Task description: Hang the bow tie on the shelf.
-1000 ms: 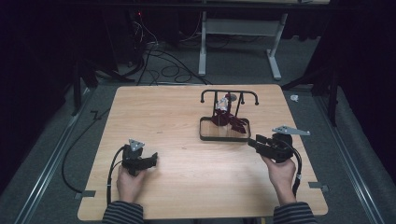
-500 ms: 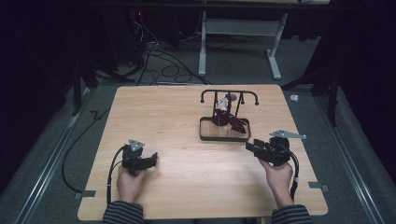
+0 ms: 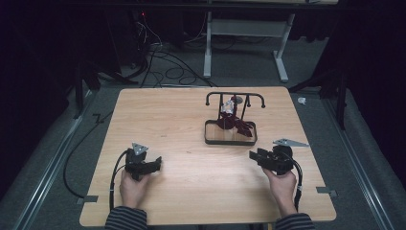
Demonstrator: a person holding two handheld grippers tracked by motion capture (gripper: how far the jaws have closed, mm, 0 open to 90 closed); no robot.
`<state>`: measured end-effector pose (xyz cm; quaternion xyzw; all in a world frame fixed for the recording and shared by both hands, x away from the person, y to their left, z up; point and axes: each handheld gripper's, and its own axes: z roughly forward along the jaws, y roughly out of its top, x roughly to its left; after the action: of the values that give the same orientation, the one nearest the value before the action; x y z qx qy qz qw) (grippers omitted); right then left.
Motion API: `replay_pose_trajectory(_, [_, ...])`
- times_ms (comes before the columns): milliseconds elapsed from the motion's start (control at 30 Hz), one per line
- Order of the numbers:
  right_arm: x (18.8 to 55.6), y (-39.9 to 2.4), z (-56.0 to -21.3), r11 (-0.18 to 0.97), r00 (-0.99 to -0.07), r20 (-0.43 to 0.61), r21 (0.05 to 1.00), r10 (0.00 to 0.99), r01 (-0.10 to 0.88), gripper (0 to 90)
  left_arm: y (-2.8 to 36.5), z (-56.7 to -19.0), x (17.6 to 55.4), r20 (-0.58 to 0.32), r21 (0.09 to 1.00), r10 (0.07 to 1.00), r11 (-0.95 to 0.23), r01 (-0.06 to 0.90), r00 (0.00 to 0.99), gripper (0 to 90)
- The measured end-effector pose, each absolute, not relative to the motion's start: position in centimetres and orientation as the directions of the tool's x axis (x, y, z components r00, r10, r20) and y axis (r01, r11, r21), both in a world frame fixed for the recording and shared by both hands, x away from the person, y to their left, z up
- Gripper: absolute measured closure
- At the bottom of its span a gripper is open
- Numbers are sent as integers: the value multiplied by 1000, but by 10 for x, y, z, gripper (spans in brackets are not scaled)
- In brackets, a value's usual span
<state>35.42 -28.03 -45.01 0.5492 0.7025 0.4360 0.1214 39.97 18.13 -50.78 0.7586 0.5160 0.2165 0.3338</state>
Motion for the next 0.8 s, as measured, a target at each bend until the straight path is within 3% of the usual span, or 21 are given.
replay_pose_trajectory(800, [356, -270, -473, 38, -363, 315, 707, 877, 706, 556, 181, -508, 400, -16, 730, 928, -244, 638, 373, 202])
